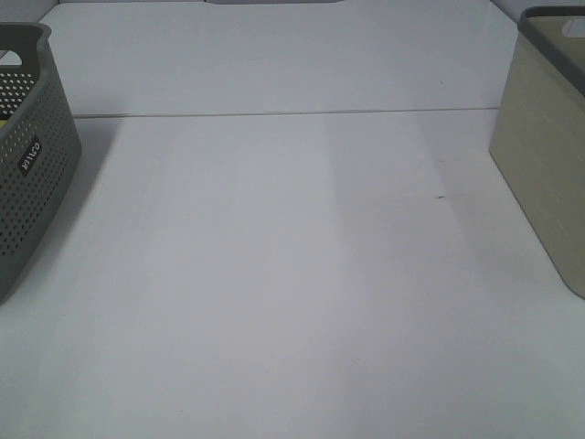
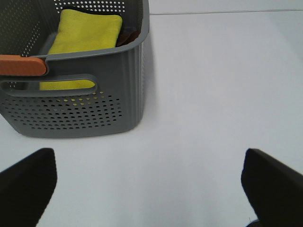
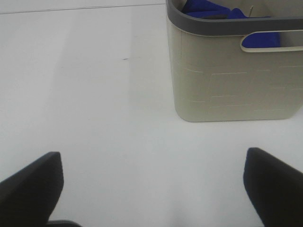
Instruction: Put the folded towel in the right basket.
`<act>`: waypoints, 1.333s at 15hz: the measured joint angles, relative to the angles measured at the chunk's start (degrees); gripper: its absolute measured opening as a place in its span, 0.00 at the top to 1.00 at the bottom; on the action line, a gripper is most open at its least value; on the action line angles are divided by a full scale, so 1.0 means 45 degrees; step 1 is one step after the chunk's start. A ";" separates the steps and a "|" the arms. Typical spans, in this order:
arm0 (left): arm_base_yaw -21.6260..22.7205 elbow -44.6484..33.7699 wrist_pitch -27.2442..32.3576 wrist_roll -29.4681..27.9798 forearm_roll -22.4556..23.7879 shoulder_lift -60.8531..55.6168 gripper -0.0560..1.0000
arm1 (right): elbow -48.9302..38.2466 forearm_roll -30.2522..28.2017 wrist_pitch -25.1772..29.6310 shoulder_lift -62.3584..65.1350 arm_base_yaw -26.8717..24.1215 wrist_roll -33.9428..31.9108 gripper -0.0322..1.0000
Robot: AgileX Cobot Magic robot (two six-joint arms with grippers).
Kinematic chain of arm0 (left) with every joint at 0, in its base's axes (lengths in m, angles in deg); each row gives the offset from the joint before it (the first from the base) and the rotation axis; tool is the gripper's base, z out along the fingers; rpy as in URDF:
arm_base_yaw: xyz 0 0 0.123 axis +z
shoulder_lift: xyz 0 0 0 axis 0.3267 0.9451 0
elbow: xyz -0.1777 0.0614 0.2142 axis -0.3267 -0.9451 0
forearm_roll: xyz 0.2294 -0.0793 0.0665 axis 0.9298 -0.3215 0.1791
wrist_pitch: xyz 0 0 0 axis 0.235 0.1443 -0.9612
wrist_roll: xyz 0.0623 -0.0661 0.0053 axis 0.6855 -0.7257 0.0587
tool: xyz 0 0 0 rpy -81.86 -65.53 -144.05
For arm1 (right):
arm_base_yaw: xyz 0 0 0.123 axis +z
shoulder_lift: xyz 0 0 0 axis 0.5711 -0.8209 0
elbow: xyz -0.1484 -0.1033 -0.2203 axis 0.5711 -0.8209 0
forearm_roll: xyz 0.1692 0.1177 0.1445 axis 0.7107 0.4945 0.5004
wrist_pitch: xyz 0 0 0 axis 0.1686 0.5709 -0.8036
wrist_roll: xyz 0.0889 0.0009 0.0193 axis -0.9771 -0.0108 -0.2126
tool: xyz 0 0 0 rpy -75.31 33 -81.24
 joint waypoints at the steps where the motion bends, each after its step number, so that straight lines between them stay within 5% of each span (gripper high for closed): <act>1: 0.0000 0.0000 0.0000 0.0000 0.0000 0.0000 0.01 | 0.0000 0.0000 -0.0013 0.0000 0.0000 0.0000 0.02; 20: 0.0000 0.0000 0.0000 0.0000 0.0000 0.0000 0.01 | 0.0000 -0.0153 -0.0013 0.0000 0.0000 -0.0038 0.02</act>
